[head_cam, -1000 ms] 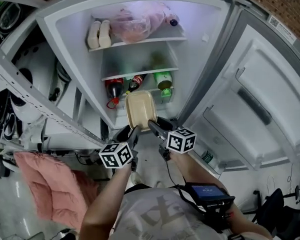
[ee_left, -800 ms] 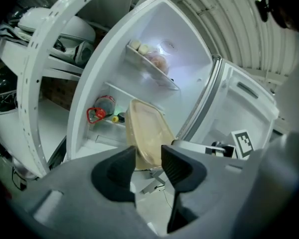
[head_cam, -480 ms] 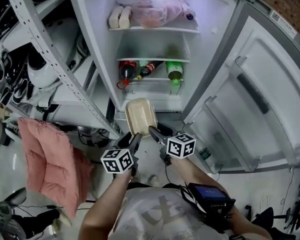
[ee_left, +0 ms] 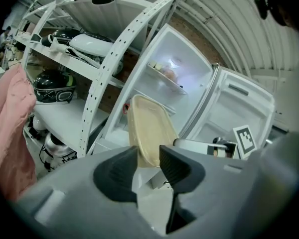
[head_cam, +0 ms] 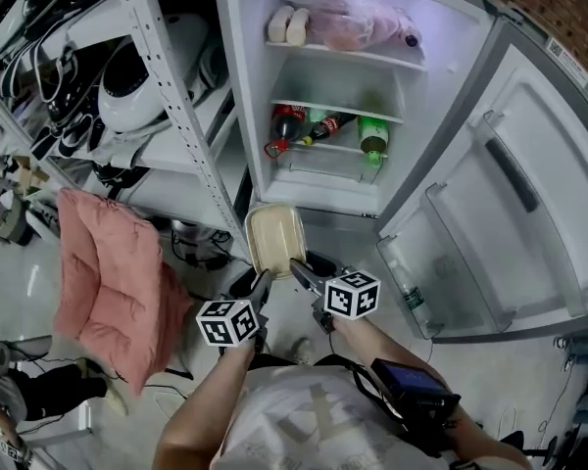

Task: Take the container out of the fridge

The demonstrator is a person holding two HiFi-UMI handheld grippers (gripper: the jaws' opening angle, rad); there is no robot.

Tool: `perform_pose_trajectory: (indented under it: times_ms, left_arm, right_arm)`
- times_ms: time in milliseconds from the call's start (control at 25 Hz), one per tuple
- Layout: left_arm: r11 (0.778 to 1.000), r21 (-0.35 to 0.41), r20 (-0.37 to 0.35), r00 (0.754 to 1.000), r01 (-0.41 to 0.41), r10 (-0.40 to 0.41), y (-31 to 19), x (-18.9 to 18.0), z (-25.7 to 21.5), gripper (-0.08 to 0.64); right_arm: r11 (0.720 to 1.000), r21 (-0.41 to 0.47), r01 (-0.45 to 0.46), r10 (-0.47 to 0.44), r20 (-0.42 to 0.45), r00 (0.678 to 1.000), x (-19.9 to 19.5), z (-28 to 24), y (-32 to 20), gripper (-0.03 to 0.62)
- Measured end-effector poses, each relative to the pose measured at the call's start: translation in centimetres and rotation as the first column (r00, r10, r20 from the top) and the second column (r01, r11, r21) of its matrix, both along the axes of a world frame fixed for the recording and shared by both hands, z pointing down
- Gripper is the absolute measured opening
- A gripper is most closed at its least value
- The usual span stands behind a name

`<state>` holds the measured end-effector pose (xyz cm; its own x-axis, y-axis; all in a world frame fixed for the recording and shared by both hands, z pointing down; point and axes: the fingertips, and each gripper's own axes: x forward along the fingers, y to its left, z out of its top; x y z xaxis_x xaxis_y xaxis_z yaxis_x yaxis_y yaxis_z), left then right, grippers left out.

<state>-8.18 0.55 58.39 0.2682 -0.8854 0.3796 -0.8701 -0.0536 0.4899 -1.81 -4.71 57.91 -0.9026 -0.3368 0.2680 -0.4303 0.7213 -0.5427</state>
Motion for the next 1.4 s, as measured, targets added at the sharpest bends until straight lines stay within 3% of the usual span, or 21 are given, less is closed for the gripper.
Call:
perform_pose_trajectory:
  times_ms: [600, 1400]
  left_arm:
    - [0.997, -0.038, -0.01, 0.998, 0.063, -0.064, 9.4, -7.6, 1.6, 0.14]
    - [0.983, -0.134, -0.046, 0.99, 0.126, -0.133, 16.0, -11.8, 6.0, 0.139]
  right_arm:
    - [0.993, -0.012, 0.119, -0.12, -0.048, 0.992, -8.3, 1.3, 8.3, 0.162]
    - [0.971, -0.054, 0.234, -0.238, -0.086, 0.967, -14.0, 4.5, 13.8, 0.147]
